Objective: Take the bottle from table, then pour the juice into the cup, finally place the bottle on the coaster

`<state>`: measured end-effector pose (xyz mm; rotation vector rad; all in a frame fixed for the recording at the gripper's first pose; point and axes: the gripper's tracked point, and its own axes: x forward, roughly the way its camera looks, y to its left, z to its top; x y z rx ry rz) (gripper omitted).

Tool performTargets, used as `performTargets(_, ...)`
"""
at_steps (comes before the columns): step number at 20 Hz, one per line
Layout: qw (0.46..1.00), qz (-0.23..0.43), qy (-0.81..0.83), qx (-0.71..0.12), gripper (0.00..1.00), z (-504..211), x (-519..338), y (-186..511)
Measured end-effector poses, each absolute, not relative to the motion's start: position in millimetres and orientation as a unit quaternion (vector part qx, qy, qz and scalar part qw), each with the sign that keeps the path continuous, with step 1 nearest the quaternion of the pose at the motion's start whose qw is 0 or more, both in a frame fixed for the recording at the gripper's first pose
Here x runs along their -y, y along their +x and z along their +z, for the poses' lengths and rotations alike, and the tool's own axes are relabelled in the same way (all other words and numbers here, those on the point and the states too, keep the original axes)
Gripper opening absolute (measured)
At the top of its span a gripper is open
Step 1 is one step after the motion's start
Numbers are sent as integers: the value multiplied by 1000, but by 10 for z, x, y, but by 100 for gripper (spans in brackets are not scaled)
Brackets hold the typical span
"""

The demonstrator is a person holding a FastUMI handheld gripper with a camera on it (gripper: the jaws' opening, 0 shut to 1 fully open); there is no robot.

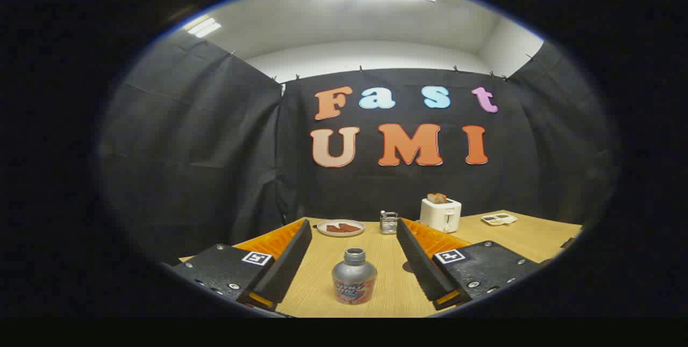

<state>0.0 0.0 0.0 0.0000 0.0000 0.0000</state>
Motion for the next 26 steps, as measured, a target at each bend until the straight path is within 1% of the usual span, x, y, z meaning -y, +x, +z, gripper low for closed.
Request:
performTargets(6, 1000, 12, 3, 3, 94, 27, -75, -49)
performTargets(17, 1000, 16, 14, -3, 94, -32, -68, -63)
performTargets(23, 1000, 12, 3, -13, 94, -97, -77, -70)
performTargets(26, 1000, 0, 0, -12, 94, -129, -23, -90)
